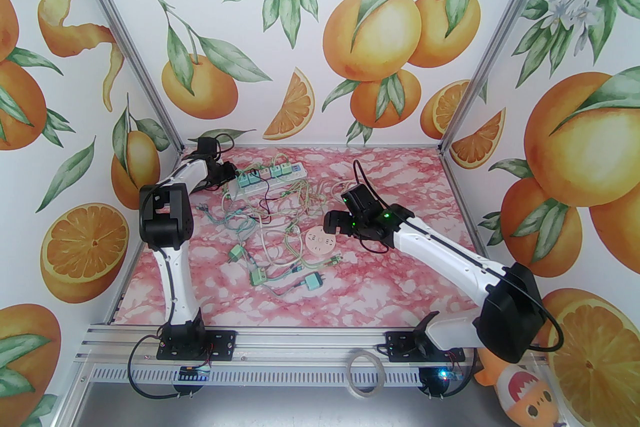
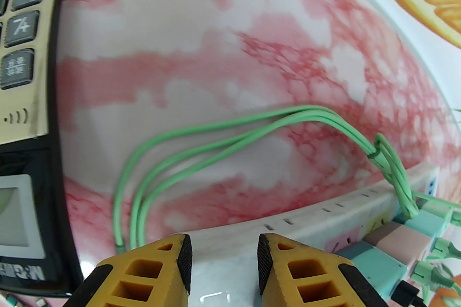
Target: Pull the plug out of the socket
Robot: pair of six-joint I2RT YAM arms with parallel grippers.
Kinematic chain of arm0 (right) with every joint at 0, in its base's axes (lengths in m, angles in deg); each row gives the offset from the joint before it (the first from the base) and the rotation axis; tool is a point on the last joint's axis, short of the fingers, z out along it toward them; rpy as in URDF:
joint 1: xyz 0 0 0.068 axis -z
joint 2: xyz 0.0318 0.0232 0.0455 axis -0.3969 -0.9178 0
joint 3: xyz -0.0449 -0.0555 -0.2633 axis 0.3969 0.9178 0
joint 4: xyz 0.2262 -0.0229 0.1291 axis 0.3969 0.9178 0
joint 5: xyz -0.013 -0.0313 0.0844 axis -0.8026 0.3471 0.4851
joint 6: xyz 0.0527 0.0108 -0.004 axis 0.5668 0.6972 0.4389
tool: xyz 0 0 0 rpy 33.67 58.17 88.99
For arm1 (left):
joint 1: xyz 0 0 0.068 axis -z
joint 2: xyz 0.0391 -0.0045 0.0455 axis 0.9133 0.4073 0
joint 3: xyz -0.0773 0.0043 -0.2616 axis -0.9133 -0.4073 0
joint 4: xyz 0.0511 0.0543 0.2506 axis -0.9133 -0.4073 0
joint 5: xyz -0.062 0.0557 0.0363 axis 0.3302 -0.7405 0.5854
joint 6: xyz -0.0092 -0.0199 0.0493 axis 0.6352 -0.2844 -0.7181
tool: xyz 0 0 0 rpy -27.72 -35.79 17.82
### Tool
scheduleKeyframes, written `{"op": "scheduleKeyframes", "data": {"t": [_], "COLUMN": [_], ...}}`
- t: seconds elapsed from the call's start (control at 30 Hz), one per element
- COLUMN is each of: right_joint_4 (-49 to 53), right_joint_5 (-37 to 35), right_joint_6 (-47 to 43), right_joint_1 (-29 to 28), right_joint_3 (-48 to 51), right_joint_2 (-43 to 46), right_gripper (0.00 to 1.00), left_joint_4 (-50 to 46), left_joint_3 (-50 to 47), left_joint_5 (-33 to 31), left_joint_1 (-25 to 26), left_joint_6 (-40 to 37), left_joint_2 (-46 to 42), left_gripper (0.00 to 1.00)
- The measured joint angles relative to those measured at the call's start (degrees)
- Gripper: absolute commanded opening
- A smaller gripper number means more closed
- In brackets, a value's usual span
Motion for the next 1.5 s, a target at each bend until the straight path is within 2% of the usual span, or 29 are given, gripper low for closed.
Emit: {"op": "scheduleKeyframes", "data": {"t": [0.27,0.57,0.8,0.9,1.0,1.1,1.27,1.5], "right_joint_4": [-1.27,-2.89,-3.52,-4.26,-5.49,-5.86,-3.54,-0.63], "right_joint_5": [0.07,0.48,1.57,3.5,4.9,5.22,3.78,-0.44], "right_joint_6": [-0.02,-0.07,-0.11,-0.57,-1.18,-1.81,-2.67,-3.13], "right_joint_1": [0.02,0.02,0.07,0.04,-0.2,-1.31,-3.32,-3.61], "right_joint_3": [0.55,0.57,1.42,1.99,2.01,1.99,1.49,-2.1], "right_joint_2": [-0.13,-1.6,-1.62,-2.4,-5.42,-10.32,-16.83,-19.52], "right_gripper": [1.0,1.0,0.99,0.96,0.95,0.98,1.0,1.0], "left_joint_4": [3.58,5.62,5.81,5.75,5.7,5.4,4.85,4.83], "left_joint_3": [-10.43,-14.05,-14.14,-14.12,-14.08,-13.84,-12.57,-11.43], "left_joint_5": [1.05,0.85,0.94,0.94,0.94,0.96,1.64,3.08], "left_joint_1": [5.84,13.03,13.86,13.86,13.9,14.16,16.31,18.14], "left_joint_6": [2.6,5.99,6.86,7.43,7.52,7.69,7.85,7.96], "left_joint_2": [-4.94,-7.04,-7.06,-7.06,-7.06,-7.06,-7.04,-6.23], "left_gripper": [0.37,0.37,0.38,0.38,0.38,0.38,0.39,0.39]}}
